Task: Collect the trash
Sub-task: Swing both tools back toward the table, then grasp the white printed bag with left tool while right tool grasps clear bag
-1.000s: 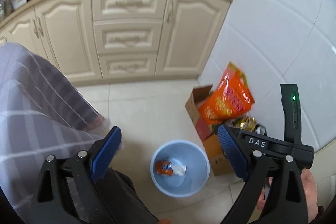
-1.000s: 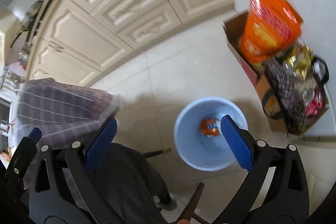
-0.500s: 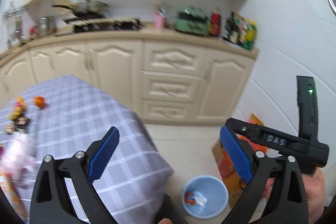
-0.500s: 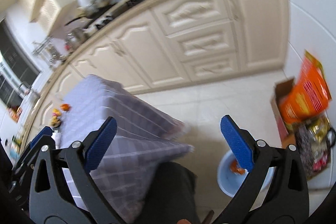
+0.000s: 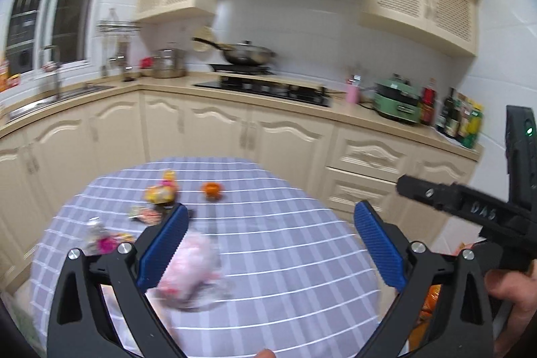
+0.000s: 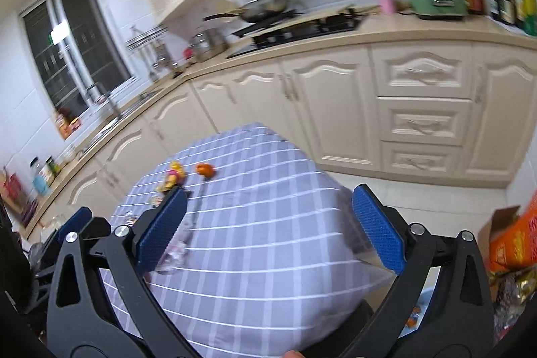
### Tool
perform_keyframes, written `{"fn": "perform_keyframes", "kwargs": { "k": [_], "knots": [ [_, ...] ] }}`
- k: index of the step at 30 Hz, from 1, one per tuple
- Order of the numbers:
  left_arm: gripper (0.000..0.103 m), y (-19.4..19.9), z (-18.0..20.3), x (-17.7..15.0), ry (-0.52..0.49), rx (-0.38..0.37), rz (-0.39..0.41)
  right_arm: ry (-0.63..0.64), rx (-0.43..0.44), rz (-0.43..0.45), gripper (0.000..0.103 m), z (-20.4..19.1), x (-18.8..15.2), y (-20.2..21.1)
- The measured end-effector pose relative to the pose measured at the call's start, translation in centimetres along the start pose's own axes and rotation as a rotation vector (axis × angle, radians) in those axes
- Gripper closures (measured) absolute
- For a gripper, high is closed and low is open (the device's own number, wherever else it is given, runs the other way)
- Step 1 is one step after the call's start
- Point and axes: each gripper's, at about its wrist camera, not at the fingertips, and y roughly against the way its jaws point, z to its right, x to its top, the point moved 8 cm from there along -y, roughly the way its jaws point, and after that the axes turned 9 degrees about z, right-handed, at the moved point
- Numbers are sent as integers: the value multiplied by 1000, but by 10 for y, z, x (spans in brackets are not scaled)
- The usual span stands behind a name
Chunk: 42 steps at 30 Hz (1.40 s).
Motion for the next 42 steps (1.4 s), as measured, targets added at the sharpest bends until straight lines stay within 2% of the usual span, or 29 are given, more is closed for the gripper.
{"fn": "perform_keyframes", "kwargs": {
  "k": [7, 11, 14, 20, 23, 25, 27, 31, 38, 39, 40, 42],
  "knots": [
    [6, 21, -76, -11, 25, 183, -8, 73, 69, -37, 6, -58, -9, -29],
    [6, 22, -114, -38, 55, 256, -81, 103, 91, -88, 6, -80, -25, -51],
    [6, 20, -129, -61, 65, 303, -139, 126, 112, -136, 6, -95, -42, -66],
    [6, -6, -144, -100, 118, 316, -249, 170, 156, -232, 6, -122, -81, -88],
    [11, -18, -149, -112, 147, 301, -296, 166, 167, -258, 6, -127, -91, -94],
    [45, -21, -154, -117, 194, 267, -315, 160, 170, -269, 6, -130, -95, -99],
    [52, -20, -160, -122, 220, 244, -329, 156, 173, -281, 6, -131, -99, -104],
    [58, -15, -166, -124, 208, 238, -322, 157, 193, -320, 6, -143, -111, -113],
    [59, 3, -180, -123, 214, 260, -306, 146, 195, -416, 7, -164, -145, -146],
    [59, 6, -180, -123, 214, 261, -302, 154, 199, -425, 12, -167, -150, -149],
    [59, 8, -180, -122, 214, 260, -297, 170, 190, -433, 31, -168, -155, -151],
    [59, 10, -180, -120, 210, 257, -291, 172, 204, -425, 37, -167, -156, -148]
  ]
}}
